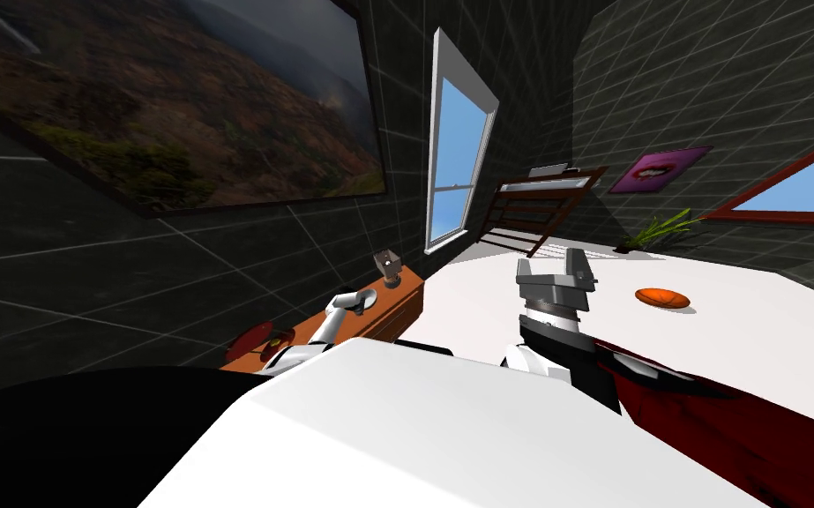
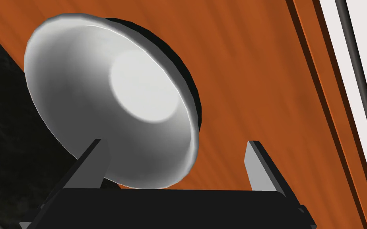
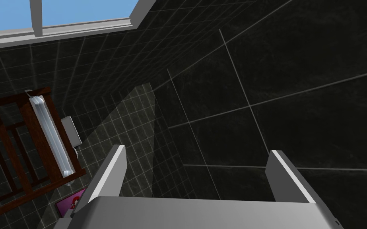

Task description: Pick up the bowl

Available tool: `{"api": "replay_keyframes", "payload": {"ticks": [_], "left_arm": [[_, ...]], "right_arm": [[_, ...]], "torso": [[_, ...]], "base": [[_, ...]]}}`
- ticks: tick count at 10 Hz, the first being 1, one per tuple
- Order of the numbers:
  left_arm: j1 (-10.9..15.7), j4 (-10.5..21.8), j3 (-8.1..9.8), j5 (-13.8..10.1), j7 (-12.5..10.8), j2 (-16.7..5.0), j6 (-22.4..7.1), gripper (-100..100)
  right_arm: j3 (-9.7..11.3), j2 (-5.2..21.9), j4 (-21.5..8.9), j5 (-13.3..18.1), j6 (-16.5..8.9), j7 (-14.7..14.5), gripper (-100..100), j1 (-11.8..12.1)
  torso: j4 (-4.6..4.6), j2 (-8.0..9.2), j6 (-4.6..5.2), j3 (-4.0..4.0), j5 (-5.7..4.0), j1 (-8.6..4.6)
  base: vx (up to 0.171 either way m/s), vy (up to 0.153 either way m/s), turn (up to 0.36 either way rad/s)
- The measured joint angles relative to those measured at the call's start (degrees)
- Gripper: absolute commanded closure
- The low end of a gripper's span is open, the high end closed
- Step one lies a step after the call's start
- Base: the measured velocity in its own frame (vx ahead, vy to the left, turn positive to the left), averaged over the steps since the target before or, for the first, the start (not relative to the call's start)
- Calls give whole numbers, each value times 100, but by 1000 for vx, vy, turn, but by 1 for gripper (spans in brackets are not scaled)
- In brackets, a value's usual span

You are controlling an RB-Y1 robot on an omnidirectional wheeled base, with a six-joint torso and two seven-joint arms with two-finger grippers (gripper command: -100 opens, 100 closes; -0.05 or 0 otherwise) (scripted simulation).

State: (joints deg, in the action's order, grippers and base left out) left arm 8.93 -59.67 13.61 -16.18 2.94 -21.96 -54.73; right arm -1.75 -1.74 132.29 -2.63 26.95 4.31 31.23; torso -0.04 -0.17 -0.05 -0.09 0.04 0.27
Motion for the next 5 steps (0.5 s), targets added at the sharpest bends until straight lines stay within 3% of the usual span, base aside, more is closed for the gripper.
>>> {"api": "replay_keyframes", "payload": {"ticks": [1,2,3,5], "left_arm": [[-87,52,9,15,-13,14,-77,-100],[-97,55,10,17,-16,15,-96,0],[-96,54,10,17,-16,14,-94,-100],[-99,222,-30,78,-44,94,101,-100]], "right_arm": [[0,0,0,0,0,0,0,1],[0,0,0,0,0,0,0,0],[0,-1,0,0,0,0,0,0],[0,0,0,0,0,0,0,0]], "torso": [[-1,-6,-3,-3,1,6],[0,3,-2,1,-1,-8],[3,12,-2,7,-4,-20],[2,6,-1,4,-4,-16]], "base": [[35,39,-9],[5,7,0],[23,19,-4],[37,35,-6]]}}
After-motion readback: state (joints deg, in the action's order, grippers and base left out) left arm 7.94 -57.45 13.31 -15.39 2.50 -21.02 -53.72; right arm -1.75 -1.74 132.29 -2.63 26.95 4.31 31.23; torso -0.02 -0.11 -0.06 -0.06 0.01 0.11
